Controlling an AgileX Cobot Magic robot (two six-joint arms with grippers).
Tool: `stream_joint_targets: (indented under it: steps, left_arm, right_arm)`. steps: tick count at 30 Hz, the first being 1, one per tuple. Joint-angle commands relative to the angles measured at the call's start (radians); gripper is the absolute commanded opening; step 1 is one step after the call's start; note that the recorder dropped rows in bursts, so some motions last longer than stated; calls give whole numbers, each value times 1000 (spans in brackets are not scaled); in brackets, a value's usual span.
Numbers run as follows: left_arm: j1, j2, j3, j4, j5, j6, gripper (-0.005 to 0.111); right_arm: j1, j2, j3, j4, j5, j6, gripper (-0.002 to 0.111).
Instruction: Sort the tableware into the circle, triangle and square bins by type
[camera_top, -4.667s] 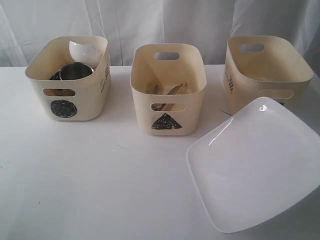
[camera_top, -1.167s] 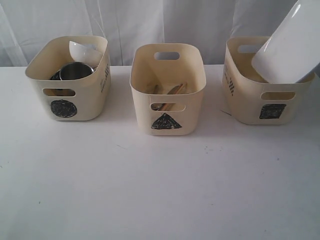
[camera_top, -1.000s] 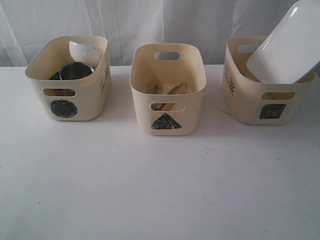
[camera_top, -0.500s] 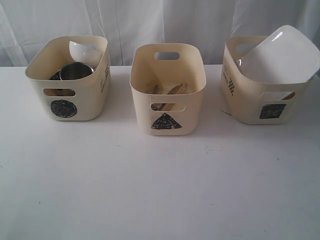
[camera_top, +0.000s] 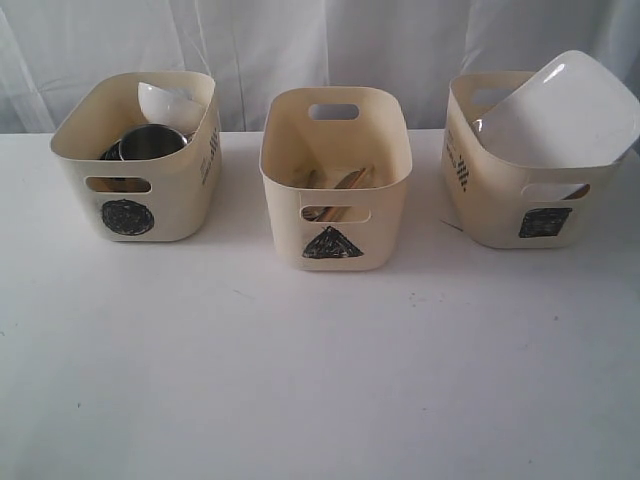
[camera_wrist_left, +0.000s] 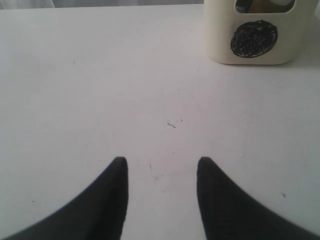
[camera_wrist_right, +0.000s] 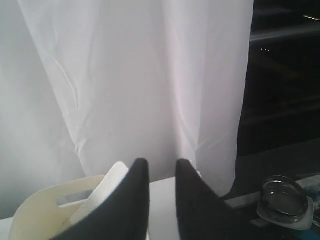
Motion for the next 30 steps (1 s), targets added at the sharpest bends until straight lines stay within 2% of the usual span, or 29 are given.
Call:
stream_joint_targets:
  steps: [1, 8, 15, 22, 25, 30]
  left_arm:
    - [2, -4, 3, -1, 3, -9, 49]
    - [2, -4, 3, -1, 3, -9, 49]
    - [2, -4, 3, -1, 3, -9, 49]
    - [2, -4, 3, -1, 3, -9, 49]
    - [2, -4, 3, -1, 3, -9, 49]
    - [2, -4, 3, -1, 3, -9, 49]
  right_arm:
    - [3, -192, 188, -14, -39, 7, 0]
    - [90, -523, 436, -164, 28, 0, 0]
    - [195, -829, 592, -115, 219, -2, 0]
    - [204, -1053, 700, -53, 330, 28, 0]
    - [204, -1098, 708, -53, 396, 52, 0]
    - [204, -1115, 712, -53, 407, 52, 0]
